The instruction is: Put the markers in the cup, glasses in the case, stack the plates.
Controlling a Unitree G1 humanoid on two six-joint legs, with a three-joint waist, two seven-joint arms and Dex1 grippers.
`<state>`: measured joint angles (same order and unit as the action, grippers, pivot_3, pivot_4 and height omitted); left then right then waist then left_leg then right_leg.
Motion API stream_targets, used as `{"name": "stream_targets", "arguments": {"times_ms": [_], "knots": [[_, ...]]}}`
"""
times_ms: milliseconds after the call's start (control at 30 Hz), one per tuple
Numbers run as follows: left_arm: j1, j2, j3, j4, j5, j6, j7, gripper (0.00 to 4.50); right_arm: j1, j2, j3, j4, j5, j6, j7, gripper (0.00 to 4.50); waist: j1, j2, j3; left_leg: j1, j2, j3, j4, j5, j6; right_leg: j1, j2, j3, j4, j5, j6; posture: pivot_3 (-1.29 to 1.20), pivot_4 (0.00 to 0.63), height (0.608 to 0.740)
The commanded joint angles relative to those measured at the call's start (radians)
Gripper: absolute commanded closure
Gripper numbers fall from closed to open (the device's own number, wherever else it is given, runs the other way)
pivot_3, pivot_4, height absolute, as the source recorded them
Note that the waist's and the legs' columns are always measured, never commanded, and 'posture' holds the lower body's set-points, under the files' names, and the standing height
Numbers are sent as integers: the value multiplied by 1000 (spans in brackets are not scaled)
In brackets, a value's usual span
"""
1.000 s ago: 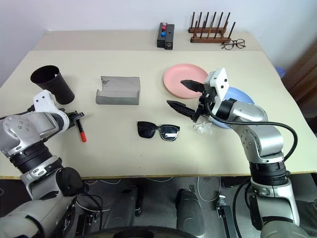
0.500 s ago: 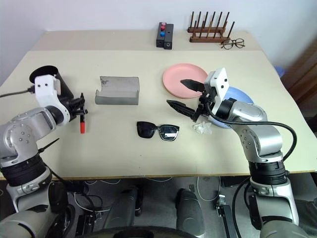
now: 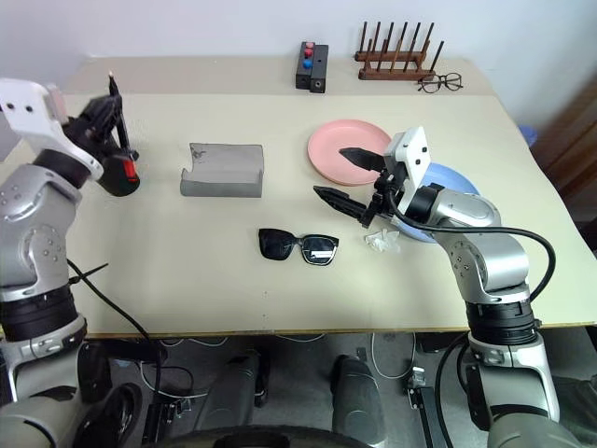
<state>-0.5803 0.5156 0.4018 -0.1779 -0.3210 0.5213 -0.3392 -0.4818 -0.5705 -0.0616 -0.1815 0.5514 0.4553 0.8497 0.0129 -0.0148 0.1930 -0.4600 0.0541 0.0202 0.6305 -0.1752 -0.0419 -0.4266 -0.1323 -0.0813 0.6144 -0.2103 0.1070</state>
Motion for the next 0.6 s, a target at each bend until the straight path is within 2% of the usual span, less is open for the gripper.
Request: {"name": "stream_targets", "arguments": {"times_ms": [33, 267, 600], "knots": [[-41, 49, 25, 63, 21, -114, -2, 4479, -15, 2, -19, -27, 4, -13, -6, 122, -1, 0, 0, 0, 0, 0, 0, 0, 0, 0, 0, 0, 0, 0, 0, 0, 150, 740], [-119, 136, 28, 239, 41, -278, -37, 4479, 1, -6, -29, -36, 14, -12, -3, 122, 1, 0, 0, 0, 0, 0, 0, 0, 0, 0, 0, 0, 0, 1, 3, 0, 150, 740], [-155, 207, 53, 375, 53, -445, -27, 4479, -37, -8, -19, -7, 11, -12, 25, 122, -1, 0, 0, 0, 0, 0, 0, 0, 0, 0, 0, 0, 0, 1, 3, 0, 150, 740]]}}
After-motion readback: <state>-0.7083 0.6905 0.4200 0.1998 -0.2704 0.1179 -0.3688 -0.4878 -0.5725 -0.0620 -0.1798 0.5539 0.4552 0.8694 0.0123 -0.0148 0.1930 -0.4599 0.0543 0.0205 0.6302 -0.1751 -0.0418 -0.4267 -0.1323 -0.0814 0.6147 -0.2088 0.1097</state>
